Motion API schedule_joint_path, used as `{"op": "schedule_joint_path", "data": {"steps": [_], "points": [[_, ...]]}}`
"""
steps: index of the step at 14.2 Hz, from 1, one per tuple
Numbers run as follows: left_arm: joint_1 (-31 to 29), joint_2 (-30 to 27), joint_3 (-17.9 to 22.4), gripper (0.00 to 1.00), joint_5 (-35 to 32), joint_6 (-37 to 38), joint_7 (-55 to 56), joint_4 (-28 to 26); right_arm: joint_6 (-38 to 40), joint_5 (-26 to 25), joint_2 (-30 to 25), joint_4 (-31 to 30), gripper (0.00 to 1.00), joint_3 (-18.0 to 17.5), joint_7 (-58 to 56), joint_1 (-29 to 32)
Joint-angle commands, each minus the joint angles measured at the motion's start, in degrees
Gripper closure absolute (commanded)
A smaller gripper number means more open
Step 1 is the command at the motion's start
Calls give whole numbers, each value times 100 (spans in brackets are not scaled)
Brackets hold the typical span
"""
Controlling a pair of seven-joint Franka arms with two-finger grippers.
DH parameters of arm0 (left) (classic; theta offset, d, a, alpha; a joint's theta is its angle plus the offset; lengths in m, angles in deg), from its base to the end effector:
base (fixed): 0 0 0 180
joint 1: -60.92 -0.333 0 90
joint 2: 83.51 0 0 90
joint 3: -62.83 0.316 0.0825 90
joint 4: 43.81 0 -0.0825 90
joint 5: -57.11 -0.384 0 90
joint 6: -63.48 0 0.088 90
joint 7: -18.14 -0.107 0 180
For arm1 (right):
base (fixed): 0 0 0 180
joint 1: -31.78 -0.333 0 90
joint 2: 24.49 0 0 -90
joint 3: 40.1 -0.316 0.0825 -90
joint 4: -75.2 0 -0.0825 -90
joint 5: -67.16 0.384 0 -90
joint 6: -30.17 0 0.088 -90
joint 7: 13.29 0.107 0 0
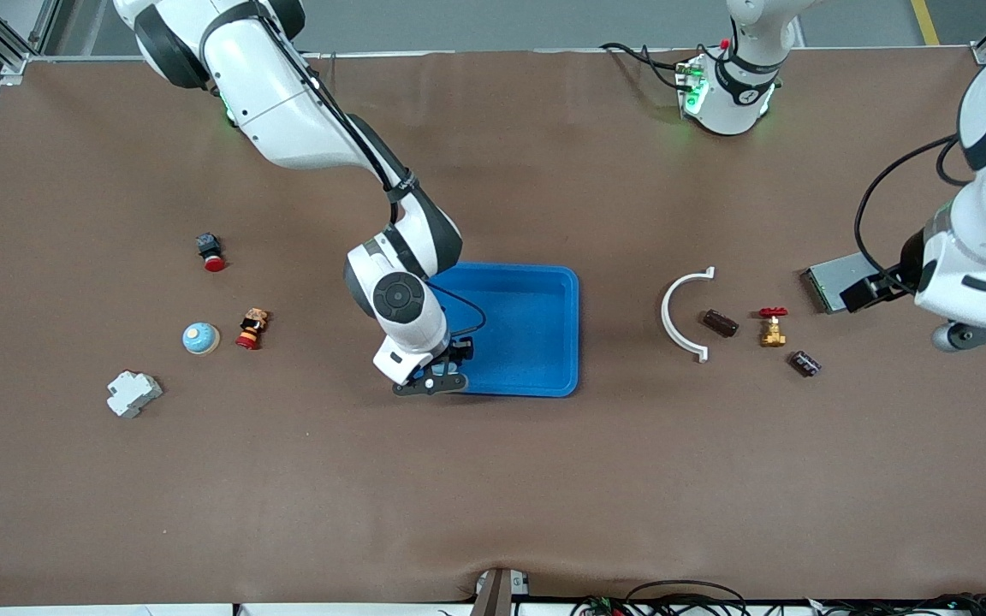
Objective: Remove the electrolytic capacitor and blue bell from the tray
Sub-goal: 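Grasp the second blue bell with the right gripper while the left gripper withdraws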
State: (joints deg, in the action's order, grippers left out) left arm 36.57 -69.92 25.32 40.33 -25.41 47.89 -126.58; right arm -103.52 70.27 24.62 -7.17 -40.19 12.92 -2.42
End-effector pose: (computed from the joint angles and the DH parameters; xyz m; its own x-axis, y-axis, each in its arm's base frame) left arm 0.6081 -0.0660 0.5696 0.9580 0.2866 0.0026 0.2829 -0.9441 -0.1692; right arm 0.6005 0.4103 0.1814 0.9946 0.1031 0.0154 0.1038 -0.9931 -0.0542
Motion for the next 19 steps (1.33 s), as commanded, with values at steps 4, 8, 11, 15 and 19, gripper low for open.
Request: {"op": "schedule_joint_path", "data": {"steps": [4,8,11,15,19], "points": [[-34,-769,524,0,939,345,-767,-55,141,50,-41,143,94,-17,-71,28],[597,-1165,1516,0,1561,679,-1164,-178,930,241,-558,169,94,-132,-19,98],[1256,-1340,2457,0,1818,698,-1383,-292,1870,331,-1217,64,94,-141,-420,484],[1758,-1657,2933,0,1818,645,-1516,-599,2084,340,-2455,-1137,94,-132,-2045,1353],[2330,-2026,3347,0,1792,329,-1648,-1057,1821,340,-3231,-2333,94,-132,-3171,2065]]}}
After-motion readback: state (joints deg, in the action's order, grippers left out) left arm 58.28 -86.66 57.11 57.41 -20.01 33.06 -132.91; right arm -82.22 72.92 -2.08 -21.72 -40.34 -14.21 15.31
